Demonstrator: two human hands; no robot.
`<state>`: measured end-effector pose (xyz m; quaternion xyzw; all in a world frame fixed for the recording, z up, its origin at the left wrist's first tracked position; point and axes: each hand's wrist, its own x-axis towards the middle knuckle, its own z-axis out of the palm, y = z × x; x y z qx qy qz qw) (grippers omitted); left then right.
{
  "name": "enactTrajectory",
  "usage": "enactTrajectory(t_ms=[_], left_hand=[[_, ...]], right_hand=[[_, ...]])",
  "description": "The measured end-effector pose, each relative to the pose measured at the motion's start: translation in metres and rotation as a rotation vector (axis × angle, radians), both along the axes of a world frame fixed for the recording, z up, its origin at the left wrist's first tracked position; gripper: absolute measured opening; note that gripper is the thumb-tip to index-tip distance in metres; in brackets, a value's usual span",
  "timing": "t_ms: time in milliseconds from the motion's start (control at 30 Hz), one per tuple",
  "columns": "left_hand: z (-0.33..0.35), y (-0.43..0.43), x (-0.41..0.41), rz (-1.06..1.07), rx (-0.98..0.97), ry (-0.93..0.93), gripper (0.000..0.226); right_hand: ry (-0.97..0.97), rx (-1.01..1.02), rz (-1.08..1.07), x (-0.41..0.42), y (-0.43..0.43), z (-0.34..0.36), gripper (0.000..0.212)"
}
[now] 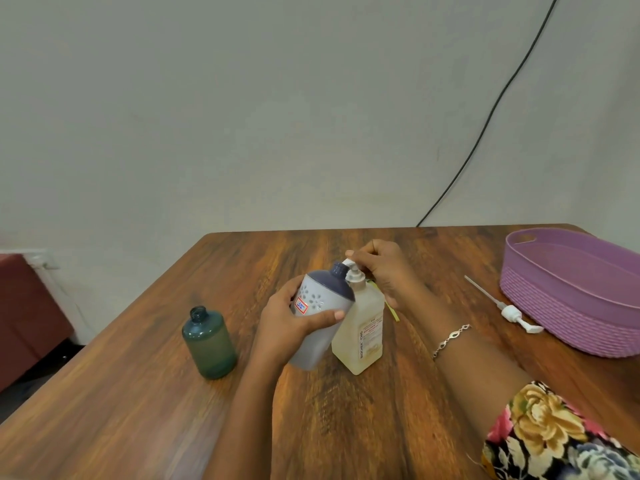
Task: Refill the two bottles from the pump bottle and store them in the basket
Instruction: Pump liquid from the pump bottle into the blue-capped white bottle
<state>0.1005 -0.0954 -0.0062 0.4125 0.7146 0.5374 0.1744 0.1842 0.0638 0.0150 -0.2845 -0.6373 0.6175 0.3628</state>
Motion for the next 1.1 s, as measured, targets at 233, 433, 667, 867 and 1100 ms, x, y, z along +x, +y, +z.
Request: enactTrajectory(t_ms=[233,433,667,867,1100], left_hand=[[-0.001,0.004,-0.005,-0.01,0.01,-0.019,0.068],[0.0,0.001,-0.008,-0.005,-0.002,-0.012,0.059],[0.003,0.004,-0.006,-0.007,0.027,-0.025,0.066],[0.003,0.005,-0.008,-0.008,-0.021,0.007,0.061],[0.005,0.006,-0.005,0.001,-0.004,-0.001,0.07]], right_hand=[[0.001,-0.072,0.057,-0.002,0.005,0.006,0.02],[-0.091,0.117,0.015,-0.005,0.004,-0.002,0.025],[-0.081,0.006,0.034,-0.002,0.005,0.013,0.02],[-0.185,0.167,0.052,-0.001,0.006,0.005,0.023],[-0.159,0.135,0.042,0.003,0.004,0.018,0.02]])
